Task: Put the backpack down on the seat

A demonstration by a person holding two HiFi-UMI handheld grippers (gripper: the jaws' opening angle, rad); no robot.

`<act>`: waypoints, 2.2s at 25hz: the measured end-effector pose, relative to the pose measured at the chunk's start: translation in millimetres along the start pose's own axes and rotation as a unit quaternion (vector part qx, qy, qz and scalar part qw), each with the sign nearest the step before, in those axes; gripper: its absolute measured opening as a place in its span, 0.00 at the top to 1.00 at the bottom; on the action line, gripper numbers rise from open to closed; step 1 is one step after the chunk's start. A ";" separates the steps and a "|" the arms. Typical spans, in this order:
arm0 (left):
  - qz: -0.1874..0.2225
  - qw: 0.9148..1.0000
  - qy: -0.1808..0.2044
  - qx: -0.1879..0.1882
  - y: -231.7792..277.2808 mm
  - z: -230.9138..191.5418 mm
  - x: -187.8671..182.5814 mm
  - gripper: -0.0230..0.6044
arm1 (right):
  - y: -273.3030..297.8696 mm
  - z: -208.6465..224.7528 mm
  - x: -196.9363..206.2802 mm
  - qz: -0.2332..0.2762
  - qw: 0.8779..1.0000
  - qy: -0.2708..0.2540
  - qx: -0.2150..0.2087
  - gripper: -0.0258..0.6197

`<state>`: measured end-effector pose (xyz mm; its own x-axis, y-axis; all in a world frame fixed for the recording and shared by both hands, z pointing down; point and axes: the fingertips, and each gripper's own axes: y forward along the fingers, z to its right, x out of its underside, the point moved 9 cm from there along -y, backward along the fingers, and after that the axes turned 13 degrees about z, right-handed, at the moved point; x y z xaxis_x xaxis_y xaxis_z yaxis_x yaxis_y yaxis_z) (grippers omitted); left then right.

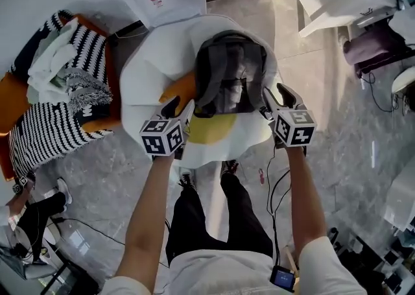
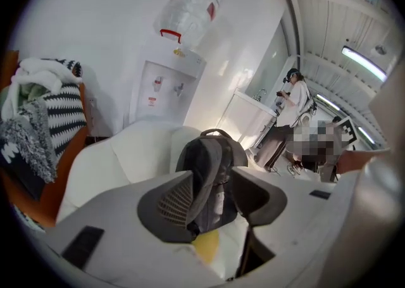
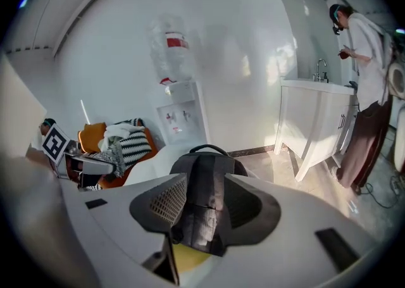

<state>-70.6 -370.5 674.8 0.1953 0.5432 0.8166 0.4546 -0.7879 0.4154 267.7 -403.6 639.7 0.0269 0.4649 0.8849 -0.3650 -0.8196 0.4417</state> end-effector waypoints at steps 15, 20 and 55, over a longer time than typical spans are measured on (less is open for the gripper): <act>0.031 0.995 0.090 0.022 -84.1 45.5 -71.3 0.86 | -84.1 -70.3 -59.1 0.044 0.999 -0.024 -0.016 0.91; 0.046 0.986 0.157 0.031 -117.2 63.3 -94.5 0.97 | -115.4 -98.9 -85.2 0.059 0.996 -0.057 -0.020 0.95; 0.212 0.943 0.231 0.112 -316.1 106.3 -206.4 0.97 | -288.6 -239.5 -202.3 0.182 0.979 -0.093 0.007 0.96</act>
<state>-162.3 -202.7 332.3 0.0251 -0.0326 0.9992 0.6028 -0.7969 -0.0411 144.6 -180.9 297.9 0.0668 0.0732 0.9951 -0.3696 -0.9245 0.0928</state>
